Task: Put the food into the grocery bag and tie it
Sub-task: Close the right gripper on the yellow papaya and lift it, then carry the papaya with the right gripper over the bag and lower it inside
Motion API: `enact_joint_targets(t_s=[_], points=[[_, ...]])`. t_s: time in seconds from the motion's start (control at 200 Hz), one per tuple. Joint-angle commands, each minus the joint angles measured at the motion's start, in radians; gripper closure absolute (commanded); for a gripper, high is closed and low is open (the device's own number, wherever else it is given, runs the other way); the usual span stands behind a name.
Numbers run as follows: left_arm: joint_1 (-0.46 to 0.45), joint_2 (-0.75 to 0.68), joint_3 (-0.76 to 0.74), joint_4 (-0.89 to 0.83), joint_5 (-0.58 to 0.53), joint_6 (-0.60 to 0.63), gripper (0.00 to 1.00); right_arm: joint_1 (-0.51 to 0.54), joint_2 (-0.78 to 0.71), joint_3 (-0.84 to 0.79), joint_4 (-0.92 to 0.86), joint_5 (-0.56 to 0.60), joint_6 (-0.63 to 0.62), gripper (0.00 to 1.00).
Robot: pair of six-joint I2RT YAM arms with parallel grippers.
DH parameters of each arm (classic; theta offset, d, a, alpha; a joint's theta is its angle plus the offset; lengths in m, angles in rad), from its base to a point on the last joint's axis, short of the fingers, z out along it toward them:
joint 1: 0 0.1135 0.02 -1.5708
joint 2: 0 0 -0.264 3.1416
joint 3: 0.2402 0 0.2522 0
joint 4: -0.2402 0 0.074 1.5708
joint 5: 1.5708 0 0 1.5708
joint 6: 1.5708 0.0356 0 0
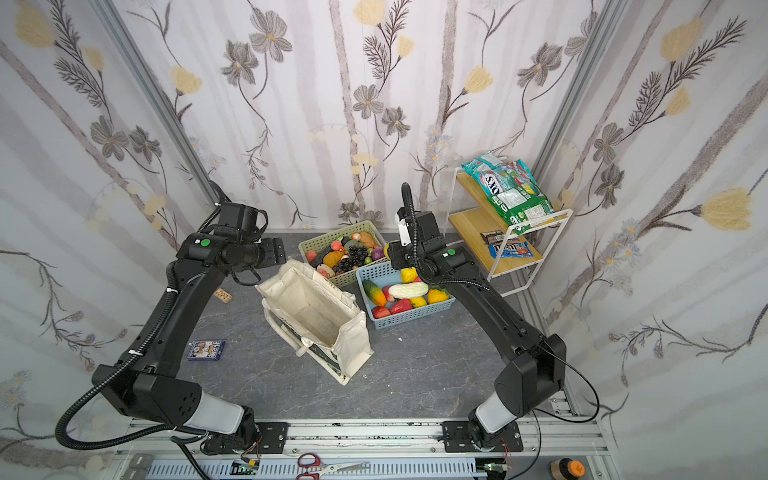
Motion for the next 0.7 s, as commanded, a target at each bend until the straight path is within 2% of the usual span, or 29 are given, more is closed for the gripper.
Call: enact_joint_targets(t_s=[0.0, 0.455, 0.694], points=[[0.000, -0.007, -0.001, -0.017, -0.044, -0.025, 0.11, 0.037, -0.038, 0.031, 0.009, -0.012, 0.034, 0.51], [0.001, 0.017, 0.007, -0.019, -0.088, -0.061, 0.11, 0.282, -0.099, 0.086, 0.091, -0.072, 0.130, 0.50], [0.001, 0.038, 0.023, -0.019, -0.088, -0.071, 0.11, 0.435, -0.034, 0.084, 0.165, -0.153, 0.157, 0.50]])
